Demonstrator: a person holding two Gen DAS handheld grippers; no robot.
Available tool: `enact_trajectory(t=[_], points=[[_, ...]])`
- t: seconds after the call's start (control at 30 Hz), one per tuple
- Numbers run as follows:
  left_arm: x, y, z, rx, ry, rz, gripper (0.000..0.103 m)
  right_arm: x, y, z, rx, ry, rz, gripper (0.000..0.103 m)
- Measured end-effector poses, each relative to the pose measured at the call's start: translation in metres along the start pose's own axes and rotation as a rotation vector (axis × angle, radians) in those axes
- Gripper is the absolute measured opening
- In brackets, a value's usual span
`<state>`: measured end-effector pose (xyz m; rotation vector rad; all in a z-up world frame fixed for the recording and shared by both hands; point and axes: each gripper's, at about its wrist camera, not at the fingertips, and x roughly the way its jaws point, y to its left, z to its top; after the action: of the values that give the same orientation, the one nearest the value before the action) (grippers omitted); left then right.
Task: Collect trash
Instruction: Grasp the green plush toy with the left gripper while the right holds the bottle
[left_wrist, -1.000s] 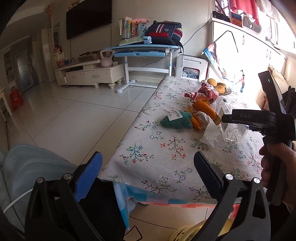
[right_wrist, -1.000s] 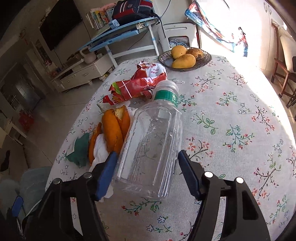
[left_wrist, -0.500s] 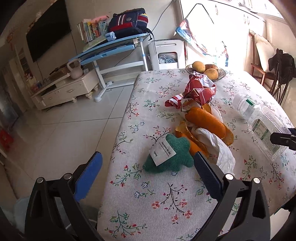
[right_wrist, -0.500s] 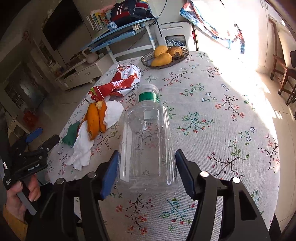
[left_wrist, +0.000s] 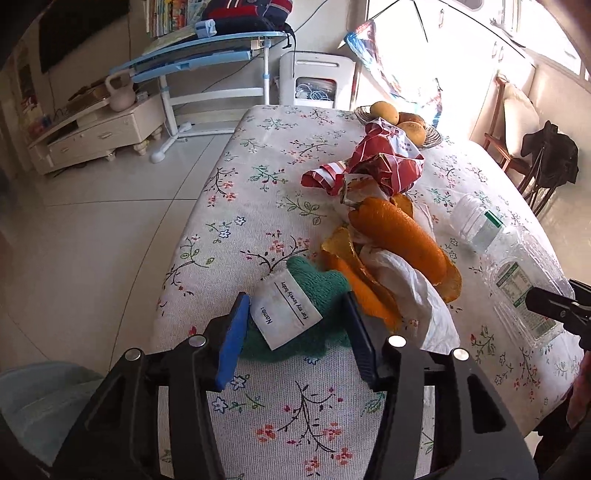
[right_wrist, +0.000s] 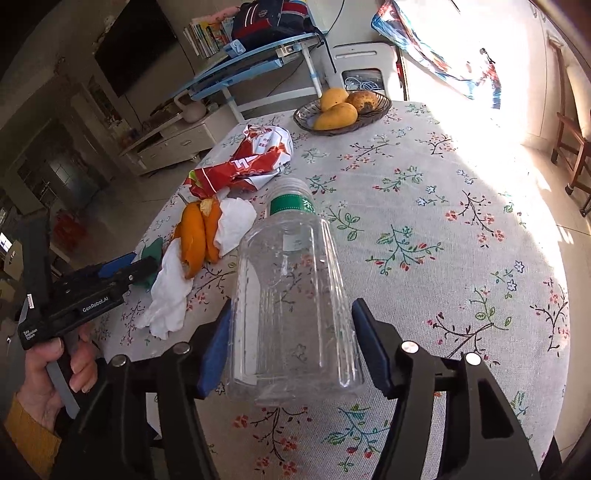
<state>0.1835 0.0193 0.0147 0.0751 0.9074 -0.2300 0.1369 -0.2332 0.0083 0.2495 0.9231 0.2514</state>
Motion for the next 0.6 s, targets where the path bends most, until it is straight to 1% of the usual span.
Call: enact_trajectory(t=[0.03,0.07,0.1,0.17,0.23,0.27,0.3,0.37,0.4,0.53,0.57,0.6], points=[[-0.003,0.001,-0.002,-0.006,-0.004,-0.012,0.042,-0.003,0.001,-0.001,-0.010,-0.002,-0.002,0.061],[-0.007,0.003,-0.004,-0.017,-0.006,-0.030,0.038,-0.006,0.001,-0.002,-0.019,-0.001,-0.006,0.061],[-0.010,0.004,-0.006,-0.027,-0.006,-0.046,0.036,-0.007,0.000,-0.002,-0.026,-0.002,-0.012,0.060],[-0.015,0.007,-0.011,-0.045,-0.009,-0.061,0.036,-0.010,-0.003,-0.004,-0.024,-0.011,-0.030,0.060],[-0.016,0.007,-0.014,-0.051,-0.011,-0.060,0.036,-0.008,-0.007,-0.004,-0.010,-0.008,-0.032,0.060],[-0.015,0.007,-0.013,-0.050,-0.009,-0.056,0.039,-0.007,-0.008,-0.004,-0.003,-0.008,-0.036,0.060],[-0.014,0.007,-0.013,-0.049,-0.006,-0.050,0.045,-0.006,-0.009,-0.004,0.001,-0.008,-0.040,0.061],[-0.011,0.005,-0.011,-0.056,-0.007,-0.036,0.051,-0.005,-0.008,-0.003,0.000,-0.008,-0.042,0.061],[-0.009,0.004,-0.010,-0.058,-0.008,-0.036,0.052,-0.004,-0.007,-0.003,-0.005,-0.007,-0.047,0.061],[-0.003,-0.001,-0.007,-0.057,-0.006,-0.022,0.052,0.003,-0.002,-0.005,-0.039,0.010,-0.084,0.061],[-0.003,-0.003,-0.008,-0.054,-0.009,-0.018,0.049,0.006,-0.002,-0.006,-0.045,0.019,-0.090,0.060],[-0.004,-0.004,-0.008,-0.047,-0.015,-0.009,0.040,0.007,-0.002,-0.006,-0.049,0.019,-0.089,0.059]])
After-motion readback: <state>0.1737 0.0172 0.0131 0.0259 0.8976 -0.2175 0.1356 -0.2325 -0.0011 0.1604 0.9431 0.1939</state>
